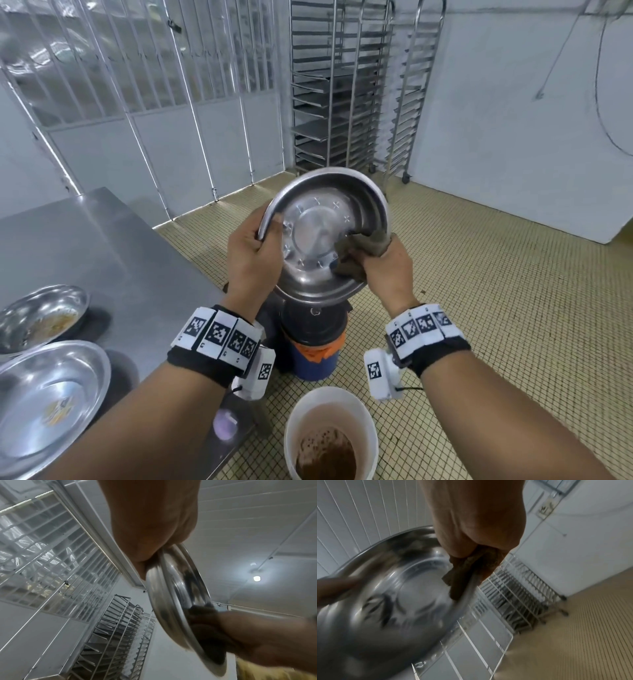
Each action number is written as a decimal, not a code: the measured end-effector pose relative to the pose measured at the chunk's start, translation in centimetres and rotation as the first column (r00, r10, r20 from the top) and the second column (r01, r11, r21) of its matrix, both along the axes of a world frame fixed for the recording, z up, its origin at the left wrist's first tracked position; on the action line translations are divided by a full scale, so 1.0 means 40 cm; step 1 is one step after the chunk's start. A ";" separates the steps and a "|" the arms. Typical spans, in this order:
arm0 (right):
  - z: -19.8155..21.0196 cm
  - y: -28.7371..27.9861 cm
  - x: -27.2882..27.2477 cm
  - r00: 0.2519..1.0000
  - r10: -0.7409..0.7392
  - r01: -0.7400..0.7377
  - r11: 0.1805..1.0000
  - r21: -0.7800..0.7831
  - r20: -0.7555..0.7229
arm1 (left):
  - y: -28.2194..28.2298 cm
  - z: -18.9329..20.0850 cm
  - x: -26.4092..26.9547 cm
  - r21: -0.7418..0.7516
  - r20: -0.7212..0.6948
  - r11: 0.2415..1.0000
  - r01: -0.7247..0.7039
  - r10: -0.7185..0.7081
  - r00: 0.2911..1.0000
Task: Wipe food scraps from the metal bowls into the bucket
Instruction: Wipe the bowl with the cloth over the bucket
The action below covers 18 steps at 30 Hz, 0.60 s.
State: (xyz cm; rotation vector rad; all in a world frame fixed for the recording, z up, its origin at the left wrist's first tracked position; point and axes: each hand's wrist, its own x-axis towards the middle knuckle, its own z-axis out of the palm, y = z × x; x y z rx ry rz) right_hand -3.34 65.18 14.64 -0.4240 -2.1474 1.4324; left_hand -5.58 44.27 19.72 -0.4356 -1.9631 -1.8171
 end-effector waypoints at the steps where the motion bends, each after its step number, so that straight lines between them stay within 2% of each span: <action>1: 0.019 0.011 -0.009 1.000 -0.007 0.007 1.000 0.010 0.002 | 0.000 -0.008 0.005 -0.047 0.005 0.999 0.001 -0.001 1.000; 3: 0.063 0.038 -0.030 0.999 -0.023 0.024 1.000 0.012 -0.024 | 0.006 -0.017 0.013 -0.115 0.008 0.993 -0.002 0.003 1.000; 6: 0.092 0.046 -0.048 0.994 -0.067 0.071 0.997 0.042 -0.087 | 0.017 -0.006 0.018 -0.057 0.030 0.998 -0.012 0.014 0.999; 10: 0.033 0.001 -0.015 0.997 -0.058 0.057 0.998 -0.028 -0.054 | 0.024 0.005 0.005 0.093 -0.053 0.995 -0.041 0.046 0.998; 14: -0.032 -0.060 0.008 0.999 -0.039 0.035 0.991 -0.127 -0.033 | 0.034 -0.011 -0.024 0.171 -0.084 0.981 -0.095 0.110 0.990; 18: -0.057 -0.073 0.018 0.999 0.034 -0.034 0.996 -0.082 0.009 | 0.026 -0.012 -0.028 0.179 -0.108 0.974 -0.138 0.158 0.981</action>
